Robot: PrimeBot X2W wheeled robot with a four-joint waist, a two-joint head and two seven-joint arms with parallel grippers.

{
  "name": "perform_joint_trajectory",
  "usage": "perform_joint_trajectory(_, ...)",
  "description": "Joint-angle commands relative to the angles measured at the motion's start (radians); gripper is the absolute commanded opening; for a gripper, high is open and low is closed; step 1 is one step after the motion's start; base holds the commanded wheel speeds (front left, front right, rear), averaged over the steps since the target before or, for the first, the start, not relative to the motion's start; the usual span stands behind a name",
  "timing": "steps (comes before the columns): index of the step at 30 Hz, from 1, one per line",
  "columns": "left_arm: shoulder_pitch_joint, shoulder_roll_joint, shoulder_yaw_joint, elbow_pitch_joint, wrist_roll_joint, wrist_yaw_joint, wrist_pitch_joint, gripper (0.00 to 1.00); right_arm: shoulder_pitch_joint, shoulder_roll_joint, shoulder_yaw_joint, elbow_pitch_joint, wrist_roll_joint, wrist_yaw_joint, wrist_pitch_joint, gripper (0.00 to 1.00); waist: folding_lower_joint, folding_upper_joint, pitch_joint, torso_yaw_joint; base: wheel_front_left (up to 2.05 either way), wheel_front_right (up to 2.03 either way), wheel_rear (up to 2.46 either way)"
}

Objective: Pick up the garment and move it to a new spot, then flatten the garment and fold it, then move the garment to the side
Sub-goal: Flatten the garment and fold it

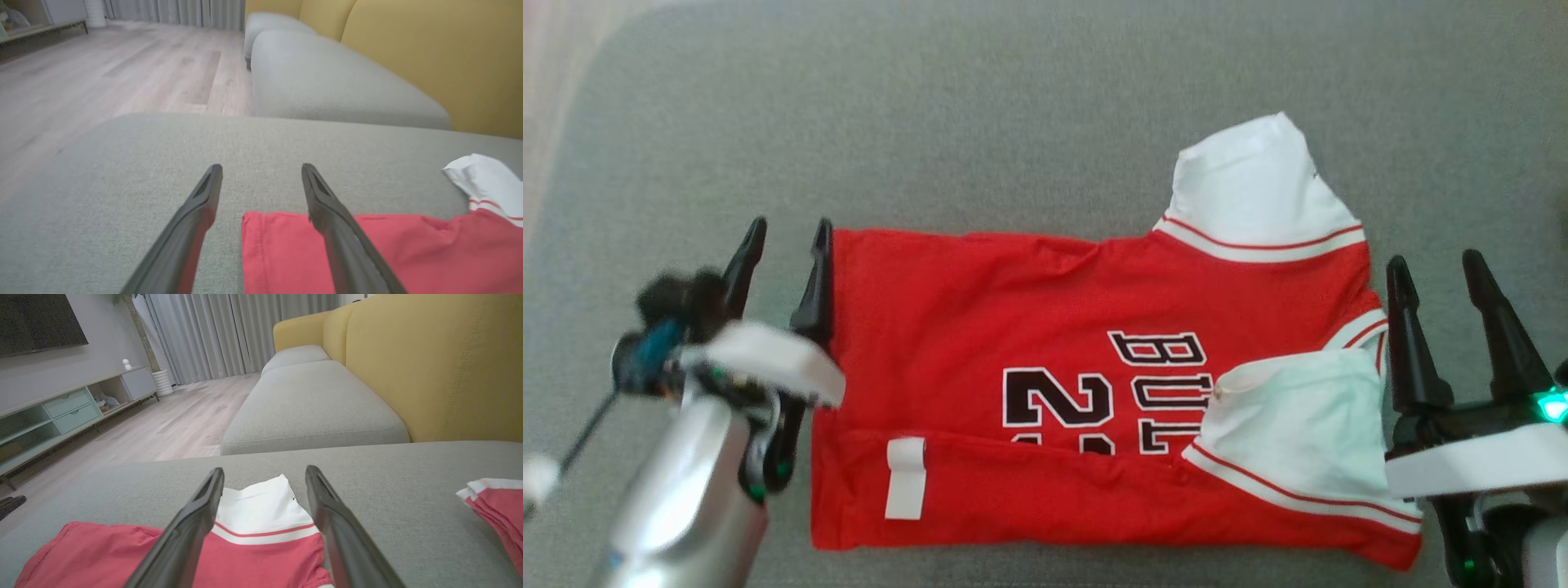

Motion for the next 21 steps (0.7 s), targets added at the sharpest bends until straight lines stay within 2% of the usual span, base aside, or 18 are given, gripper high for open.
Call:
perform_joint_trajectory(1,-0.067,0.020,0.025,0.012,-0.013,-0.016,0.020,1.00,-0.036,-0.010,0.025,-0.034,0.010,-0.001,0.006,1.00,-0.0003,0.0000,0.044,-0.007,0.00,0.00,0.00)
perform_joint_trajectory(6,-0.181,0.005,0.001,0.208,-0.060,-0.083,0.133,1.00,-0.062,-0.010,0.033,-0.004,0.027,-0.001,-0.001,1.00,-0.0003,0.0000,0.081,-0.023,0.00,0.00,0.00)
perform_joint_trajectory(14,-0.275,-0.013,-0.051,0.442,-0.106,-0.147,0.305,1.00,-0.077,-0.010,0.023,0.034,0.038,-0.001,-0.002,1.00,-0.0003,0.0000,0.100,-0.032,0.00,0.00,0.00)
perform_joint_trajectory(15,-0.282,-0.015,-0.061,0.457,-0.109,-0.153,0.326,0.86,-0.080,-0.010,0.020,0.036,0.036,-0.001,0.003,1.00,-0.0003,0.0000,0.100,-0.032,0.00,0.00,0.00)
perform_joint_trajectory(16,-0.289,-0.016,-0.072,0.467,-0.109,-0.157,0.342,0.14,-0.084,-0.010,0.015,0.039,0.033,-0.001,0.009,1.00,-0.0003,0.0000,0.100,-0.032,0.00,0.00,0.00)
perform_joint_trajectory(17,-0.295,-0.015,-0.083,0.476,-0.108,-0.162,0.358,0.00,-0.091,-0.010,0.010,0.042,0.027,-0.001,0.017,1.00,-0.0003,0.0000,0.100,-0.031,0.00,0.00,0.00)
perform_joint_trajectory(21,-0.326,-0.007,-0.101,0.476,-0.081,-0.165,0.312,0.00,-0.159,-0.038,-0.009,0.098,0.034,-0.001,0.040,1.00,-0.0003,0.0000,0.102,-0.027,0.00,0.00,0.00)
